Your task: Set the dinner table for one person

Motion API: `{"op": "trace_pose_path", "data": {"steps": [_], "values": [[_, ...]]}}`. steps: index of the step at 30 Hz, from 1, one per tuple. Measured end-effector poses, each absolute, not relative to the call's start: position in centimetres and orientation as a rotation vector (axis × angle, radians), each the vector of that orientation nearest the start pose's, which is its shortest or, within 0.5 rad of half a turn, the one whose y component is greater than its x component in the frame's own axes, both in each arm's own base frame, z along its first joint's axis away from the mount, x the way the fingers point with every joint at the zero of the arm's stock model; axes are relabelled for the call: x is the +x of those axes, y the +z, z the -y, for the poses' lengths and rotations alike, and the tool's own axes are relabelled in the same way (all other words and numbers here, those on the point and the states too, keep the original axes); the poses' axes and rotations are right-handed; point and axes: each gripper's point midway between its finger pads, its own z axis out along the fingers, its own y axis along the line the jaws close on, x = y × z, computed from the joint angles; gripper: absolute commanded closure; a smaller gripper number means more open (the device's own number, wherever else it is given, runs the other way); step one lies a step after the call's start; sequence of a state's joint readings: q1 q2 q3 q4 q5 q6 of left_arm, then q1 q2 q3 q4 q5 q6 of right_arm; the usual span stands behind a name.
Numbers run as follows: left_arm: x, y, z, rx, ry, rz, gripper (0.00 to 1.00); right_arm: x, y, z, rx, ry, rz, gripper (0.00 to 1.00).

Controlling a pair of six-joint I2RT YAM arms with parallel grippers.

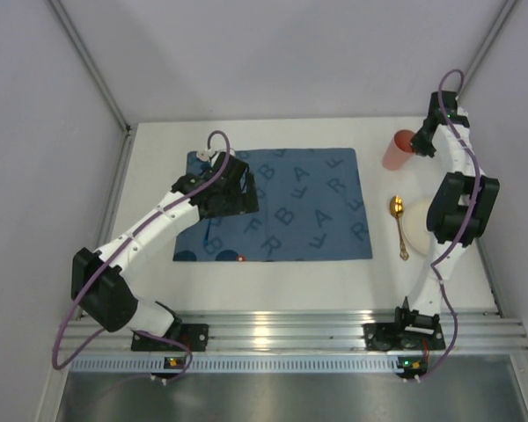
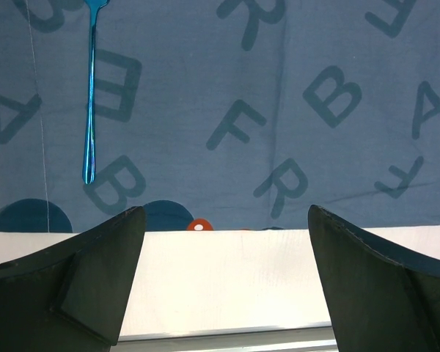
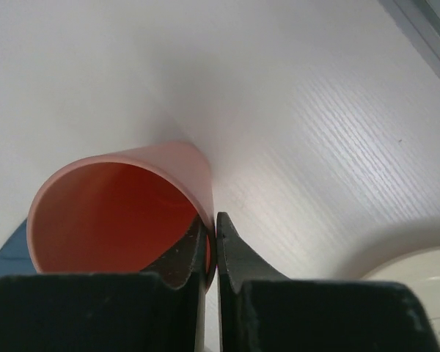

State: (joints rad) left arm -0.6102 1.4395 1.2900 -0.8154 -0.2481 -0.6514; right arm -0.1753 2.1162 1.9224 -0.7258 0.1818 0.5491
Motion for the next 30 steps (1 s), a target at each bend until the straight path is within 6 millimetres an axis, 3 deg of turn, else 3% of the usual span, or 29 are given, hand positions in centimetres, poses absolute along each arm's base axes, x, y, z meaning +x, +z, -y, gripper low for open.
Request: {"op": "trace_pose_path", "data": {"steps": [7, 11, 15, 20, 22, 24, 26, 30], "values": [[30.0, 16.8, 18.7, -0.147, -0.198, -2.515, 0.02, 52.3, 13.1, 9.4, 0.924, -0.031, -2.3, 1.0], [30.0, 16.7, 18.7, -0.146, -0.197, -2.517, 0.02, 52.7, 15.1, 7.4, 0.849, 0.019, -2.305, 1.0], [30.0, 16.6, 18.8, -0.144, -0.199, -2.523, 0.02, 51.8, 18.6, 2.5, 0.72, 0.084, -2.311, 1.0], [30.0, 16.5, 19.1, -0.133, -0.217, -2.529, 0.02, 50.3, 22.5, -7.2, 0.468, 0.174, -2.332, 1.0], [30.0, 16.4, 19.2, -0.125, -0.22, -2.529, 0.02, 49.4, 22.2, -10.6, 0.388, 0.202, -2.36, 1.0], [30.0, 16.3, 19.3, -0.113, -0.22, -2.535, 0.02, 48.6, 21.1, -12.4, 0.346, 0.199, -2.396, 1.0], [30.0, 16.1, 19.4, -0.103, -0.219, -2.54, 0.02, 48.0, 19.9, -12.5, 0.339, 0.163, -2.433, 1.0], [30.0, 16.1, 19.4, -0.088, -0.22, -2.543, 0.02, 48.6, 17.8, -11.1, 0.371, 0.047, -2.459, 1.0]]}}
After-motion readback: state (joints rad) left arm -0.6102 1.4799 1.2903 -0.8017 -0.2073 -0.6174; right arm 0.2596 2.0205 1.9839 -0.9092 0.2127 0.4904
